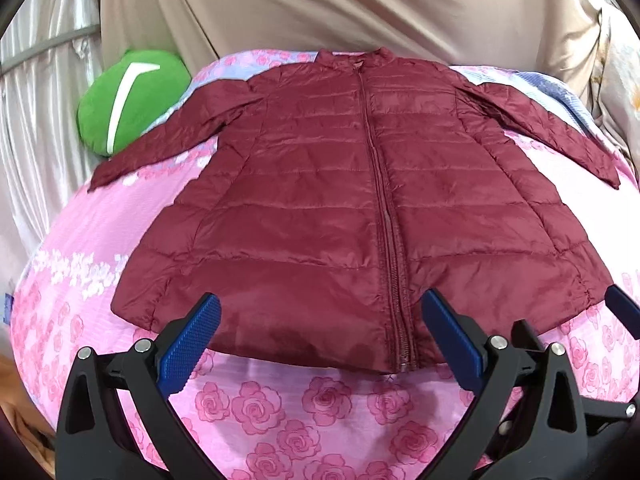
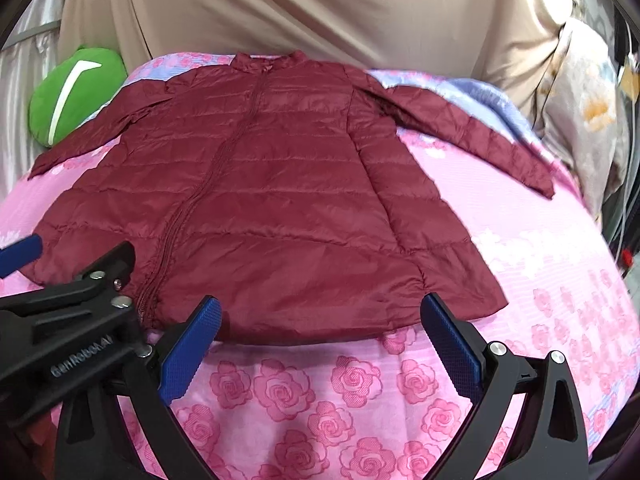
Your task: Fold large clothes
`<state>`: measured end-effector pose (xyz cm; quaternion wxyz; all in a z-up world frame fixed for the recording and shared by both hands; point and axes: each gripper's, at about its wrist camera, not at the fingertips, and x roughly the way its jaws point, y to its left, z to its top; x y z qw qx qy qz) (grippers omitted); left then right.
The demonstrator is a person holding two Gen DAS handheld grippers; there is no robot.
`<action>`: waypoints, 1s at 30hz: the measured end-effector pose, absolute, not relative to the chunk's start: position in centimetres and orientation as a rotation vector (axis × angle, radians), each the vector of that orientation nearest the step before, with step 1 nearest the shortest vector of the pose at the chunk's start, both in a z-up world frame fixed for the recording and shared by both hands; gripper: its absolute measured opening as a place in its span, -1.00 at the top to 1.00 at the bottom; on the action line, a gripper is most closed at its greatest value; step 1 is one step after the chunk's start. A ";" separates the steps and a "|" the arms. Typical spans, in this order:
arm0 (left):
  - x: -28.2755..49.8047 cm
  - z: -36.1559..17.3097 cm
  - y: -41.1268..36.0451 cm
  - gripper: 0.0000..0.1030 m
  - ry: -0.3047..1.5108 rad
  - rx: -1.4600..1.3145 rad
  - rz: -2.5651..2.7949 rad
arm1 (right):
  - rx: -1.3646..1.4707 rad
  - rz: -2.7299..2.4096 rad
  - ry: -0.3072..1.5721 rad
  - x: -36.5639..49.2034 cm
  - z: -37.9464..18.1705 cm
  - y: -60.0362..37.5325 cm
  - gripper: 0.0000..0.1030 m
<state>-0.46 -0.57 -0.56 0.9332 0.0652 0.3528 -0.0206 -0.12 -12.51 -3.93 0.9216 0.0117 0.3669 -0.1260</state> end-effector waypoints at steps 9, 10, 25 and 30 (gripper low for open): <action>0.3 -0.5 0.8 -0.91 0.734 0.095 0.008 | 0.066 -0.303 0.761 -0.2 -3.9 -14.0 -0.90; 0.4 -0.6 0.8 -0.91 0.736 0.096 0.011 | 0.075 -0.307 0.759 -0.3 -3.8 -14.2 -0.90; 0.4 -1.0 0.7 -0.91 0.748 0.106 0.006 | 0.072 -0.308 0.753 0.0 -3.5 -14.1 -0.90; 0.4 -1.0 0.7 -0.91 0.749 0.106 0.005 | 0.073 -0.307 0.754 0.0 -3.5 -14.0 -0.90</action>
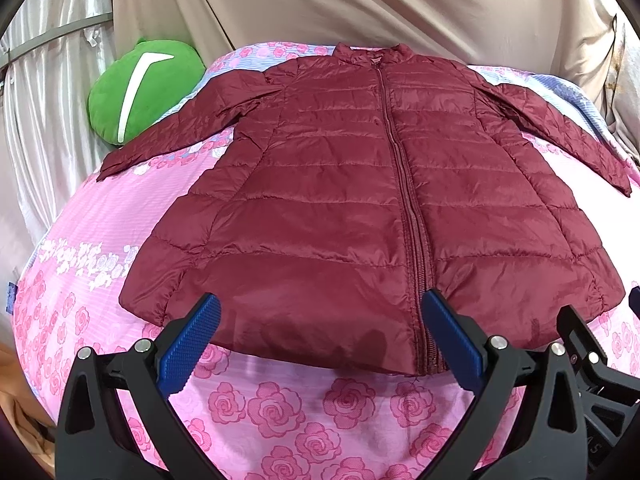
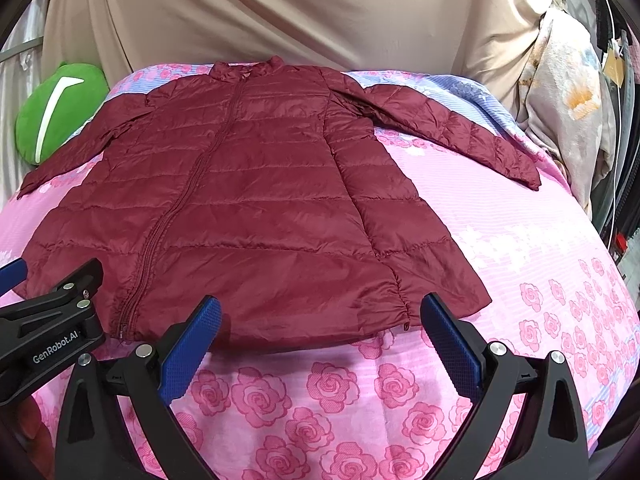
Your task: Fold large clothes
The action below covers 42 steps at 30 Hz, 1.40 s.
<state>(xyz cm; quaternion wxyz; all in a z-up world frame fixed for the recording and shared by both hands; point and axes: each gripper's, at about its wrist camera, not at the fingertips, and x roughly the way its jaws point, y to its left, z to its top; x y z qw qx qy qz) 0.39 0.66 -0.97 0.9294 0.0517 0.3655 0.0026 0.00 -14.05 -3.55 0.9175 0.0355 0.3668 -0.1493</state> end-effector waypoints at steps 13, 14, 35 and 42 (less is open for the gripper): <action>0.4 -1.0 0.5 -0.91 0.750 0.107 0.005 | 0.072 -0.304 0.758 0.1 -3.6 -13.9 -0.90; 0.4 -1.0 0.5 -0.91 0.749 0.108 0.006 | 0.072 -0.303 0.758 0.1 -3.7 -13.8 -0.90; 0.3 -0.9 -0.1 -0.91 0.744 0.112 0.000 | 0.065 -0.303 0.758 0.1 -3.6 -13.4 -0.90; 0.3 -0.1 0.7 -0.91 0.729 0.091 -0.008 | 0.047 -0.323 0.732 -0.5 -2.4 -13.5 -0.90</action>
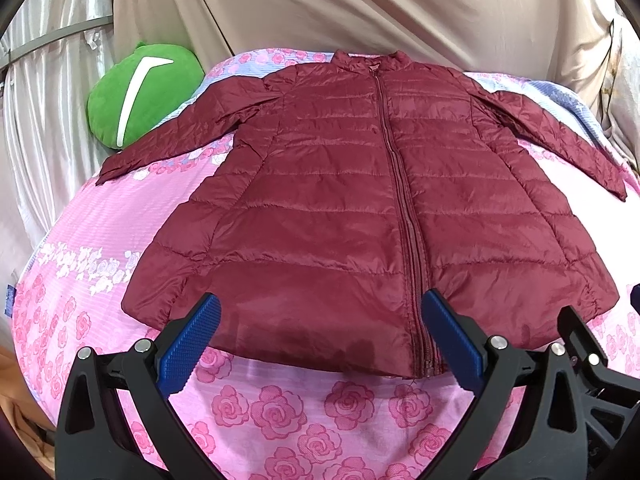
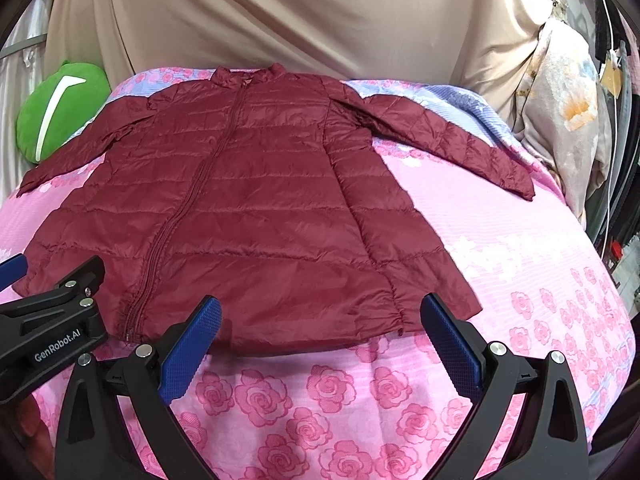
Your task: Fold large clothes
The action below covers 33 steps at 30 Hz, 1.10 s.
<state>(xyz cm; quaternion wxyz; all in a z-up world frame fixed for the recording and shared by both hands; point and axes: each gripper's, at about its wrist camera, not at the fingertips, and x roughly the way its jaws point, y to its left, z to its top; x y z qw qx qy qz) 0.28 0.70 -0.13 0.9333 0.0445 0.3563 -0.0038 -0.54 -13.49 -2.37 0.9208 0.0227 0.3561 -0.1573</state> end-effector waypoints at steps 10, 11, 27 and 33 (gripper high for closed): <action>3.3 1.8 3.4 -0.91 0.701 -0.029 -0.104 | 0.336 -0.367 0.757 1.9 -2.0 -25.4 -0.90; 3.8 2.0 3.9 -0.91 0.691 -0.038 -0.106 | 0.382 -0.397 0.759 2.4 -2.2 -28.1 -0.90; 12.8 4.0 8.4 -0.91 0.632 -0.074 -0.007 | 0.735 -0.703 0.670 9.6 -7.1 -57.3 -0.82; 15.0 4.2 8.7 -0.91 0.630 -0.091 -0.063 | 0.837 -0.757 0.643 11.5 -8.6 -61.8 -0.53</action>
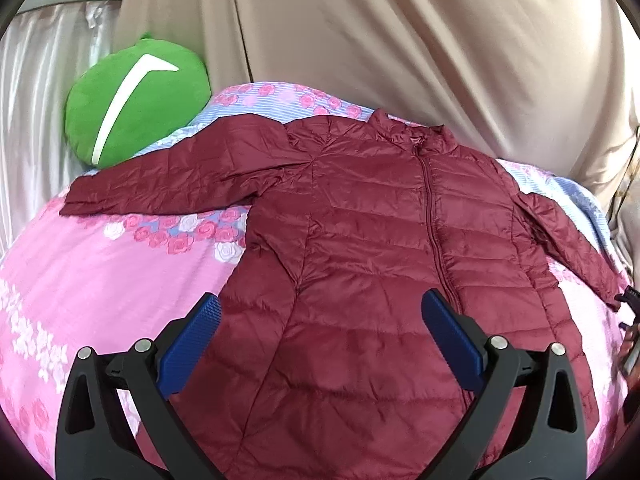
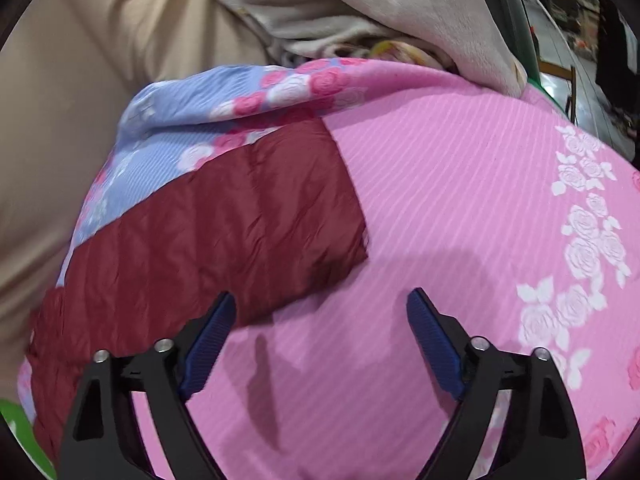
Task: Fold large clothes
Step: 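Grasp the jacket's sleeve with the right gripper and lift it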
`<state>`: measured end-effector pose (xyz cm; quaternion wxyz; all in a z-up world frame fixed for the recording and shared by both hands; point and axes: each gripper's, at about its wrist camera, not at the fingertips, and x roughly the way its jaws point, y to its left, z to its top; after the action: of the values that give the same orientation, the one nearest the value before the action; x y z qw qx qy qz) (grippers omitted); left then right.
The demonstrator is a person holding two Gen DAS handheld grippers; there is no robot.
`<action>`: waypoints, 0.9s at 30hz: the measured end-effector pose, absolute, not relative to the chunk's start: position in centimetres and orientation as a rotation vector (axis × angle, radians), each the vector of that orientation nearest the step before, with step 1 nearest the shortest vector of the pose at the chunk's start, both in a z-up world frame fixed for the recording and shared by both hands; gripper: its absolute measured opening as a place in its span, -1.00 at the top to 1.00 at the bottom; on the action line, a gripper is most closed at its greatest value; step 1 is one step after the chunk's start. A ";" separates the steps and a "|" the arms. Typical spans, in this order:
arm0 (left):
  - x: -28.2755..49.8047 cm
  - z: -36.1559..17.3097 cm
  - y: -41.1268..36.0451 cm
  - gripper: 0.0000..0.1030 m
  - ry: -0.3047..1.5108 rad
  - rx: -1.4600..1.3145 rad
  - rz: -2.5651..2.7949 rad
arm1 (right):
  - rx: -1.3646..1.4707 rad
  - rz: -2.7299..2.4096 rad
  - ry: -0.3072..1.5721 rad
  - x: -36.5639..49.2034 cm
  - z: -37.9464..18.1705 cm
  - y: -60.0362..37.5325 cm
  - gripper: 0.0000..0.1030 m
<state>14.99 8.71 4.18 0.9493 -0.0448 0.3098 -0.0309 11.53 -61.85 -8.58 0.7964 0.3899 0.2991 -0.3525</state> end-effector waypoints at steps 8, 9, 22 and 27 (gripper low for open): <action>18.8 3.6 8.5 -0.91 0.684 -0.087 -0.047 | 0.806 -0.688 0.597 16.6 -4.0 -61.7 0.82; 19.0 3.7 8.6 -0.91 0.683 -0.090 -0.051 | 0.782 -0.646 0.558 17.8 -2.1 -60.7 0.84; 22.1 6.9 10.0 -0.91 0.574 -0.137 -0.080 | 0.339 0.093 0.403 36.3 15.2 -31.1 0.87; 24.6 6.8 11.1 -0.91 0.580 -0.182 -0.100 | 0.207 0.382 0.537 41.4 10.5 -16.3 0.79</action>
<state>24.59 11.06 6.84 0.9529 -0.0897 0.2855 -0.0494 41.44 -16.27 10.49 0.9410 0.1012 0.2631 0.1874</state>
